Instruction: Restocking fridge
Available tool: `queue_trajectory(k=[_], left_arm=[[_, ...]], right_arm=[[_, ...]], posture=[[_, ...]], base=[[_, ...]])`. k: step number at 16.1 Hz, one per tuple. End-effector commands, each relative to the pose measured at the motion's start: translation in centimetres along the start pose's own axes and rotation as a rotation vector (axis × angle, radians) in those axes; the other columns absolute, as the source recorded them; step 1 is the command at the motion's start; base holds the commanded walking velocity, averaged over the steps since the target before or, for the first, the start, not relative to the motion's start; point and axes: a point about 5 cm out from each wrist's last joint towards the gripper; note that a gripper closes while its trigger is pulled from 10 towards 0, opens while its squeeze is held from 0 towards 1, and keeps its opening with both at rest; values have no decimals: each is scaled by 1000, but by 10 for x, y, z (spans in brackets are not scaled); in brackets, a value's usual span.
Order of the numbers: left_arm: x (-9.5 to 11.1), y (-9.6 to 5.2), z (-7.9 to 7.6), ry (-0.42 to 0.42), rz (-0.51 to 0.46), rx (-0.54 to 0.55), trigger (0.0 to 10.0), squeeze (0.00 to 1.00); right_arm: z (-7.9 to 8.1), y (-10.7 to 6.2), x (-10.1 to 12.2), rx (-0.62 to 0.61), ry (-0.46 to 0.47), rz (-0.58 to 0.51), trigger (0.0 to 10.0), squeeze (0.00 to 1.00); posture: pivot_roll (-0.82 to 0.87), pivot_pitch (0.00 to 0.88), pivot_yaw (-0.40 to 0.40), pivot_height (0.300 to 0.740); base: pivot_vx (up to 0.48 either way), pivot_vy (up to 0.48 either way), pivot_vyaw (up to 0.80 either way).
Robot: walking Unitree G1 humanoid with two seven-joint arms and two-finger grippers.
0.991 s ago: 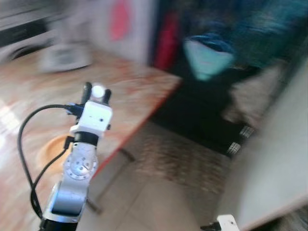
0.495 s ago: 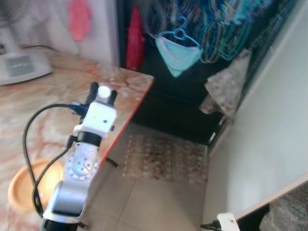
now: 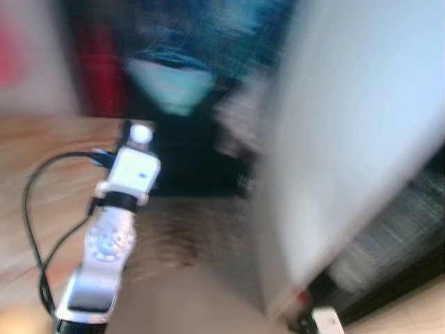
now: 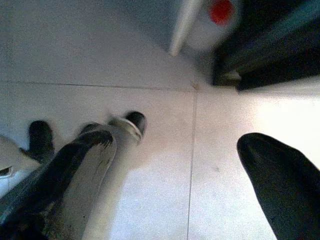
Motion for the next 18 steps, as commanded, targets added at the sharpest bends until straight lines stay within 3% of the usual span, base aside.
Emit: queue_trajectory(k=[1,5,8,10,11,12,13,14,16,18], left_arm=[[8,1,-8,-11,-40,-40,10000,0],[7,1,-9,-20,-34,-52,10000,0],[-5,-3,-5,-29,19,-22,10000,0],[-49,-14,9,-104,210,47,10000,0],[-58,-16,11,-125,246,48,10000,0],[-94,-30,9,-187,395,-28,10000,0],[-109,-38,7,-208,460,-68,10000,0],[-139,-55,5,-221,587,-87,10000,0],[-166,-71,-3,-233,717,-87,10000,0],[-169,-70,-11,-260,715,-109,10000,0]], right_arm=[[-4,-1,-5,-10,2,14,10000,0],[-3,-1,-5,-8,3,14,10000,0],[-3,-1,-5,-7,4,14,10000,0],[-2,-1,-4,-11,15,3,10000,0],[-2,-1,-4,-12,17,3,10000,0],[-2,-1,-3,-18,29,-2,10000,0],[-1,-1,-3,-20,38,-7,10000,0],[0,-1,-3,-23,61,-20,10000,0],[1,-1,-4,-22,61,-15,10000,0],[2,-1,-5,-20,60,-10,10000,0]], posture=[[103,0,-46,740],[103,0,-44,740],[101,0,-42,740],[88,0,-34,740],[85,0,-32,740],[75,0,-21,740],[73,0,-18,740],[65,0,-11,740],[48,0,-4,740],[34,0,2,740]], base=[[0,0,-800],[0,0,-800],[0,0,-800],[0,0,-400],[0,0,0],[0,0,0],[0,0,0],[0,0,0],[0,0,0],[0,0,-800]])
Point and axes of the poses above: a point about 5 cm out from each wrist's last joint towards the gripper, its own y axis pointing out of the wrist towards the gripper, its own x axis along the axis of the wrist's last joint, z = x × y, and after that the axes turned 11 degrees about -y, right-handed
